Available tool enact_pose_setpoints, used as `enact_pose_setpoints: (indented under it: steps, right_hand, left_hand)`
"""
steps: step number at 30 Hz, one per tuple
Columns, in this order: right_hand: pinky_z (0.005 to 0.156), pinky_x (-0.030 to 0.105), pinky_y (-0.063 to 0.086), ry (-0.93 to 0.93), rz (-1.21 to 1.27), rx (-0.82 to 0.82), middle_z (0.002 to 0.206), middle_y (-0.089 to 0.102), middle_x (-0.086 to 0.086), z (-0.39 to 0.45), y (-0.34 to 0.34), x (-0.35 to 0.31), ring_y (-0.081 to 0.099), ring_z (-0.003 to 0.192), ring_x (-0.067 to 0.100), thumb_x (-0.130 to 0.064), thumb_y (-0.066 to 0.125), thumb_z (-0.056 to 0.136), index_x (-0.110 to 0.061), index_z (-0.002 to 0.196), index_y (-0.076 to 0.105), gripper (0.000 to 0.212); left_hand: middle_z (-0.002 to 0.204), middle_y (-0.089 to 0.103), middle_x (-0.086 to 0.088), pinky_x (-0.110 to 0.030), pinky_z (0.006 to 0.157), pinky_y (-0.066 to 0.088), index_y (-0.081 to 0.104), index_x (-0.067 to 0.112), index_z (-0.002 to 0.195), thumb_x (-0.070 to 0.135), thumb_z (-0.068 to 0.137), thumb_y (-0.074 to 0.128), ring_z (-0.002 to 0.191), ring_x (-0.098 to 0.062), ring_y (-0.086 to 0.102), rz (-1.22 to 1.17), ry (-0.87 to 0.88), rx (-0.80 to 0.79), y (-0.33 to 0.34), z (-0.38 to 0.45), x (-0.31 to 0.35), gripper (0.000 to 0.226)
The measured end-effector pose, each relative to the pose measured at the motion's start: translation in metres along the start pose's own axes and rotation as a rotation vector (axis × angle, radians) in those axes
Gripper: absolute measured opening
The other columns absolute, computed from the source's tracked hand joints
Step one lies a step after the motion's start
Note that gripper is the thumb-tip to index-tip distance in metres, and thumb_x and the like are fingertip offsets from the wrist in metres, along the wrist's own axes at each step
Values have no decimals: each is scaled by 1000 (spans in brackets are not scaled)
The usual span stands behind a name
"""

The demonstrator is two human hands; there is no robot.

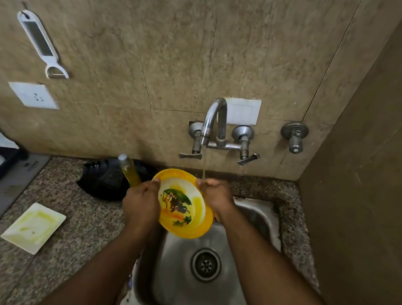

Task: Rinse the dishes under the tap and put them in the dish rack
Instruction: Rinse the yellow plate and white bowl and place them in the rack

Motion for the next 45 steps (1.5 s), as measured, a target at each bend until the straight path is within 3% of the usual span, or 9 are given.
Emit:
enact_pose_setpoints:
  steps: [4, 10, 16, 20, 24, 31, 35, 38, 45]
  right_hand:
    - [70, 32, 59, 28, 227, -176, 89, 76, 2, -16, 11, 16, 71, 78, 17, -1, 55, 99, -14, 108, 73, 24]
    - [52, 28, 36, -63, -107, 266, 43, 47, -3, -2, -14, 15, 47, 46, 14, -70, 73, 74, -14, 46, 50, 67]
    - [71, 32, 52, -126, 3, -86, 84, 74, 4, 0, -2, 8, 63, 73, 16, -16, 64, 97, -11, 90, 76, 15]
    - [79, 40, 57, 26, 365, -232, 107, 72, 13, -14, 3, 17, 69, 88, 26, -4, 52, 102, -11, 118, 68, 24]
    - [102, 46, 51, 142, 253, -69, 117, 67, 9, -13, -4, 18, 63, 113, 28, -20, 60, 101, -15, 128, 64, 27]
    - [77, 35, 49, -154, -160, 191, 94, 74, 15, -29, -26, -5, 68, 93, 32, -27, 60, 99, -6, 93, 75, 27]
    - [75, 31, 47, -180, -301, 268, 106, 73, 14, -47, -40, -7, 66, 98, 34, -32, 48, 105, -14, 107, 74, 32]
    - [78, 38, 54, -145, -387, 332, 101, 73, 14, -55, -60, -6, 66, 95, 38, -32, 49, 103, -12, 100, 73, 32]
    - [84, 40, 54, -77, -411, 455, 109, 72, 16, -67, -84, -15, 66, 102, 39, -24, 54, 98, -10, 105, 72, 24]
  left_hand:
    - [62, 60, -4, -42, 67, 50, 66, 17, 65, 44, 98, 58, 67, -30, 61, 60, 55, 24, -11, 3, 1, 43]
    - [62, 60, 2, -30, 59, 40, 54, 20, 60, 25, 103, 57, 63, -19, 59, 238, 184, -71, 9, -18, 13, 44]
    - [70, 65, -7, -40, 71, 50, 64, 17, 68, 29, 102, 59, 74, -33, 64, 100, 68, 65, -3, 4, -2, 36]
    - [70, 65, -6, -38, 69, 49, 63, 17, 70, 27, 103, 57, 72, -29, 62, 99, 75, 25, 1, 1, -3, 35]
    - [88, 69, -15, -49, 81, 57, 63, 11, 86, 41, 87, 45, 86, -38, 65, 224, -24, -150, 16, -4, -28, 35]
    - [126, 68, -14, -43, 92, 50, 60, 21, 126, 73, 94, 45, 117, -39, 63, 719, 92, -323, 63, 0, 2, 63]
    - [101, 72, -3, -35, 77, 50, 72, 15, 101, 109, 44, 49, 103, -28, 70, 679, -49, -303, 98, -8, 23, 112]
    - [73, 71, -9, -41, 69, 57, 66, 9, 65, 109, 27, 56, 74, -22, 71, 493, -15, -369, 126, 5, 12, 107]
    - [72, 77, -4, -47, 74, 60, 83, 18, 82, 80, 74, 69, 76, -22, 75, 104, 211, -411, 156, 26, -26, 64]
Point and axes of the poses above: each hand's wrist, its own z-axis towards the middle knuckle, its own y-axis out of the palm, x = y × z, the point moved 7 cm from there along z, towards the middle knuckle
